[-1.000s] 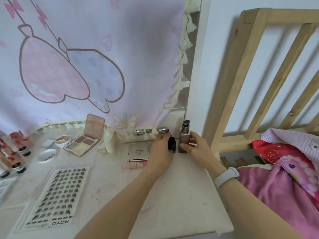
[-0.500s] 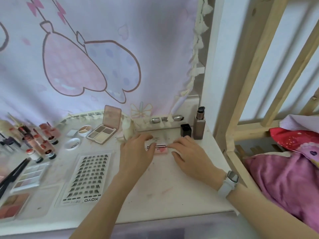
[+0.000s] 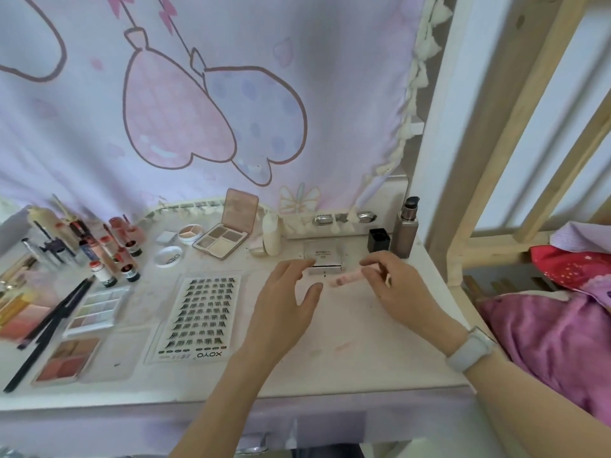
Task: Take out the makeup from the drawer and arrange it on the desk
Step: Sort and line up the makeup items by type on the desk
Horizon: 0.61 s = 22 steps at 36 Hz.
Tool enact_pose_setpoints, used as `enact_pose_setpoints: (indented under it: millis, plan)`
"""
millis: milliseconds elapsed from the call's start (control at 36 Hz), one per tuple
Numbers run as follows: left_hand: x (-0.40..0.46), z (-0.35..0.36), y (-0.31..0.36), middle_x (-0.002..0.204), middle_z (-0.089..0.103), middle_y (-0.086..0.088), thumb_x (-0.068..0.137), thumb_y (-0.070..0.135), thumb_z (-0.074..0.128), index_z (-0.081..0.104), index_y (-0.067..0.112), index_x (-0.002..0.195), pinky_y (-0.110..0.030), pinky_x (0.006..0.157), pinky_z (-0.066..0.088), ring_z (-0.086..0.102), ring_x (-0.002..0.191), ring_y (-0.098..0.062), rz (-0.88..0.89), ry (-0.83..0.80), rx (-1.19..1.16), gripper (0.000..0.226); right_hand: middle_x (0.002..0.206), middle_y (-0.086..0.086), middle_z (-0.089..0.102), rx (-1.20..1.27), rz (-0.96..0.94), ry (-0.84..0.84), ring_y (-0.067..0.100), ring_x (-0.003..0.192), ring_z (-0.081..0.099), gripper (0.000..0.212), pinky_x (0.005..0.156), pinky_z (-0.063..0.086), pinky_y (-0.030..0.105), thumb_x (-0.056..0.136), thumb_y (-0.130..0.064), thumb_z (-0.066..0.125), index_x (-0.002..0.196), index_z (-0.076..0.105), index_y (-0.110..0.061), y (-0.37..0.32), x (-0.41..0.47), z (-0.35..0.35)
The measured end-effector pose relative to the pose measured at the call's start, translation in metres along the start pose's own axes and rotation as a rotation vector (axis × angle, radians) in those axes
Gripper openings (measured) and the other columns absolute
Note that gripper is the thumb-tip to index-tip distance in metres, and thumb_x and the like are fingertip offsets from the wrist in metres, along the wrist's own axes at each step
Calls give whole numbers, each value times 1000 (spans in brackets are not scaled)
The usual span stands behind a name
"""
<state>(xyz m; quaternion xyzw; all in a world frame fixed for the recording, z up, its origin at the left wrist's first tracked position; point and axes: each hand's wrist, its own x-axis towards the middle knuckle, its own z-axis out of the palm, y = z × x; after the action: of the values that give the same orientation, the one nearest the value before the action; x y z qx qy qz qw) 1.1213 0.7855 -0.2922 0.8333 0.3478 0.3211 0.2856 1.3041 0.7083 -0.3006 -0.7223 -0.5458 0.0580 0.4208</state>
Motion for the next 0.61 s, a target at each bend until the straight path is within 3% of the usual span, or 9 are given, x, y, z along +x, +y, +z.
enact_pose_setpoints:
  millis: [111,194,278,389,500,611]
  plan:
    - [-5,2,11,114,47,18,89,36,58,43,30,133,-15,76,44,51,95,6,101,-52,-45,47,63,-7,61,478,150,8,6,56,50,13,54,41,14,91,-12,56,85,58,-24,-26,1,-7]
    - [-10,-3,14,83,55,19,91,35,54,54,29,116,-20,59,37,52,68,1,129,-69,-2,26,52,-6,60,647,176,-55,5,46,47,10,48,38,14,91,-11,57,81,59,-15,-48,0,-1]
    - [-19,-15,11,67,49,20,94,42,42,54,28,104,-18,53,30,48,59,1,139,-8,137,21,50,-6,57,734,171,-96,5,41,39,13,43,33,15,90,-13,57,78,56,-13,-66,-3,10]
    - [-34,-36,4,83,55,13,98,36,38,54,22,105,-31,54,39,50,61,-11,171,48,275,23,58,-3,63,762,142,-198,5,42,36,10,45,33,15,89,-13,57,80,55,-9,-88,-7,25]
    - [-48,-50,-6,61,41,14,98,35,31,51,21,99,-25,48,27,41,51,-11,134,10,285,24,55,-7,61,753,85,-324,14,48,31,12,46,30,19,92,-11,53,83,53,-4,-103,-10,39]
    - [-60,-64,-18,51,36,11,95,38,27,51,20,96,-26,46,28,40,47,-14,106,18,268,29,54,-9,61,732,53,-377,14,49,31,13,47,30,17,93,-8,50,80,51,-4,-116,-13,56]
